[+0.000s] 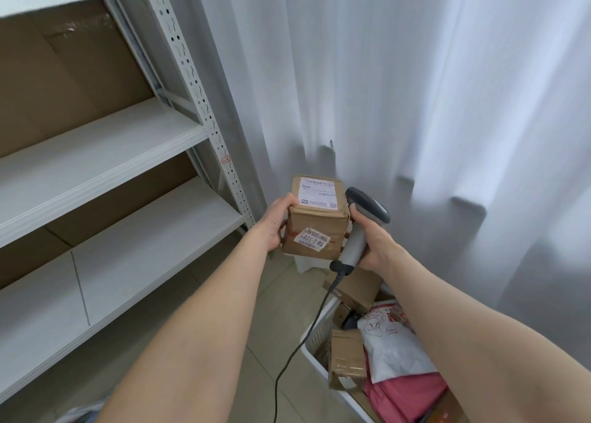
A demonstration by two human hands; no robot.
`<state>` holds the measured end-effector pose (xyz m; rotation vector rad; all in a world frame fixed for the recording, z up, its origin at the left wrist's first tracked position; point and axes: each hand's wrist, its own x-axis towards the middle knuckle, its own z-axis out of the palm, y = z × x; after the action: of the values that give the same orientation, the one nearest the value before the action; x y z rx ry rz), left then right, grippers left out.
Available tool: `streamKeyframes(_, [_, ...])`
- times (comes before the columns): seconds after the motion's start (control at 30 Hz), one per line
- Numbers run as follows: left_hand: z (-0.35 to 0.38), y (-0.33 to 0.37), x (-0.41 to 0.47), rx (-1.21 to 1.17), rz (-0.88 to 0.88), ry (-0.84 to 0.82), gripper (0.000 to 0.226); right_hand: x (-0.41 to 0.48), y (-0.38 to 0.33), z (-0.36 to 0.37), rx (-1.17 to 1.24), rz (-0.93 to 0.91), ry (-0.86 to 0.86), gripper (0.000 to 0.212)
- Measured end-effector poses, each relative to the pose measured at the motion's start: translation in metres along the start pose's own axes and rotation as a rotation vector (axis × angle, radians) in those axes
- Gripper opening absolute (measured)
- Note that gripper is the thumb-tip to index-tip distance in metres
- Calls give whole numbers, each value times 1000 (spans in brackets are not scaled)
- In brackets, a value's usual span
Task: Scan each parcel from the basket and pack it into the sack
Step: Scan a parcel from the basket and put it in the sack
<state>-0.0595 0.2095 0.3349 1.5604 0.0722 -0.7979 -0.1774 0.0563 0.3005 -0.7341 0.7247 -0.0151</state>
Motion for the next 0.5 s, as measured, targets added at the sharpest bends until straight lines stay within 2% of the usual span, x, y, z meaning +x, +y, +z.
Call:
streamKeyframes(0.1, [-2, 2, -2, 44, 79, -73, 37, -3, -3, 4, 24, 14, -43, 32])
streamKeyframes(0.23, [-8, 7, -4, 35, 90, -69, 39, -7, -10, 14, -51, -2, 6, 60])
streamKeyframes(0.3, [-12, 9, -4, 61, 66, -65, 47, -6, -12, 18, -85, -11, 14, 58])
streamKeyframes(0.5, [-31, 8, -11, 54, -264, -103, 77, -5, -9, 27, -151, -69, -42, 45])
